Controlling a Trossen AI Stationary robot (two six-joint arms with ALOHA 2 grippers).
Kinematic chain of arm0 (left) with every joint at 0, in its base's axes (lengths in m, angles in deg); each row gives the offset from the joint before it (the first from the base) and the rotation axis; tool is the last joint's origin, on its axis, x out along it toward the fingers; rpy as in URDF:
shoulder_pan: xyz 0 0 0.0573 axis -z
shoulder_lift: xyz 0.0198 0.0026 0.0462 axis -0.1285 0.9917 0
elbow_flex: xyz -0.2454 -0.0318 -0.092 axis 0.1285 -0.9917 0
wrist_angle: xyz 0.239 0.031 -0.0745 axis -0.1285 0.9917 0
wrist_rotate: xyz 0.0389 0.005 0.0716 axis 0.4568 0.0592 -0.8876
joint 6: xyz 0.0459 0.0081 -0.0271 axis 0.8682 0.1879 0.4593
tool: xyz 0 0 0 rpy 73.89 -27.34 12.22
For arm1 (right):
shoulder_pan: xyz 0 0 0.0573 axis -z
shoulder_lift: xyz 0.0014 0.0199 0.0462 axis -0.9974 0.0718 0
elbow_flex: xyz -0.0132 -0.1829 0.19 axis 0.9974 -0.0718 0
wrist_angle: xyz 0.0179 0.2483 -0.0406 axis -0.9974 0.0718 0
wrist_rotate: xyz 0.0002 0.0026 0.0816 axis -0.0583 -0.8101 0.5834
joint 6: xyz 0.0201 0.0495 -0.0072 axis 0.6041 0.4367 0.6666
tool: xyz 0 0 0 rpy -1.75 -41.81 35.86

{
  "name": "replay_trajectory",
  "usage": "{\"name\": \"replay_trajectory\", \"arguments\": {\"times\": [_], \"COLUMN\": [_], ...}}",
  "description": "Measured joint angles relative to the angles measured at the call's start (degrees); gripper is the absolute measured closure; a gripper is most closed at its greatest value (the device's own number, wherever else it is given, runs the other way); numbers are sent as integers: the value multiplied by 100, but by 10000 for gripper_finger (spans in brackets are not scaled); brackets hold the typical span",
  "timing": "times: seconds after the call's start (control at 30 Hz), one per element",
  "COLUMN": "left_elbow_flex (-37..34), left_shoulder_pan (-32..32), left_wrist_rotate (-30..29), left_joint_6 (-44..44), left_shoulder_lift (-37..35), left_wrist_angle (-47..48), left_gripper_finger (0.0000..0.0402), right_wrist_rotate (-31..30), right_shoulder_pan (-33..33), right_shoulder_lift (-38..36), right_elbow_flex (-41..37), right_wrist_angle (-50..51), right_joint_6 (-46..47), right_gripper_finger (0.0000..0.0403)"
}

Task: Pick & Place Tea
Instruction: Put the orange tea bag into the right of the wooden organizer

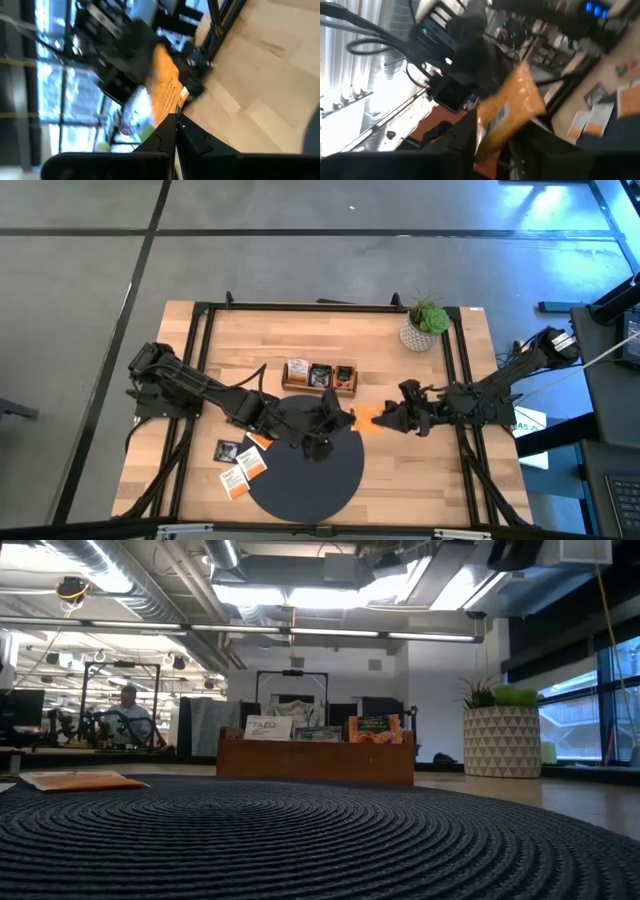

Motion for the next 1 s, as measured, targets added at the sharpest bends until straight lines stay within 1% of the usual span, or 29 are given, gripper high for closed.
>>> {"name": "replay_trajectory", "arguments": {"times": [0.1,0.2,0.3,0.4,0.5,0.57,0.67,0.73,0.77,0.83,0.87,0.93,1.0], "left_elbow_flex": [0,0,0,0,2,2,2,2,2,2,2,0,0], "left_shoulder_pan": [1,55,119,171,150,53,-257,-487,-586,-767,-845,-985,-1111], "left_wrist_rotate": [-145,-220,-252,-439,-352,110,1219,2021,2459,3203,3514,3919,4074], "left_joint_6": [-493,-849,-1197,-1685,-2652,-3593,-5023,-5691,-5955,-6383,-6555,-6765,-6899], "left_shoulder_lift": [-15,-20,-20,-59,-172,-268,-351,-356,-356,-340,-323,-309,-310], "left_wrist_angle": [225,405,565,864,1394,1914,2601,2895,3026,3138,3124,3137,3125], "left_gripper_finger": [399,400,399,400,399,400,400,399,399,400,400,399,399], "right_wrist_rotate": [-190,-319,-332,-330,-284,-309,-704,-882,-880,-864,-858,-861,-863], "right_shoulder_pan": [180,375,549,665,686,684,691,695,695,689,689,691,706], "right_shoulder_lift": [-212,-491,-785,-1054,-1254,-1343,-1445,-1499,-1508,-1506,-1486,-1354,-1163], "right_elbow_flex": [0,0,0,0,0,0,0,0,8,169,309,729,1217], "right_wrist_angle": [6,-4,11,28,34,58,188,357,504,1213,1735,2967,4226], "right_joint_6": [-683,-1696,-2679,-3285,-3736,-3790,-3813,-4069,-4207,-4319,-4281,-3943,-3589], "right_gripper_finger": [261,245,239,238,238,238,238,238,238,238,238,238,237]}}
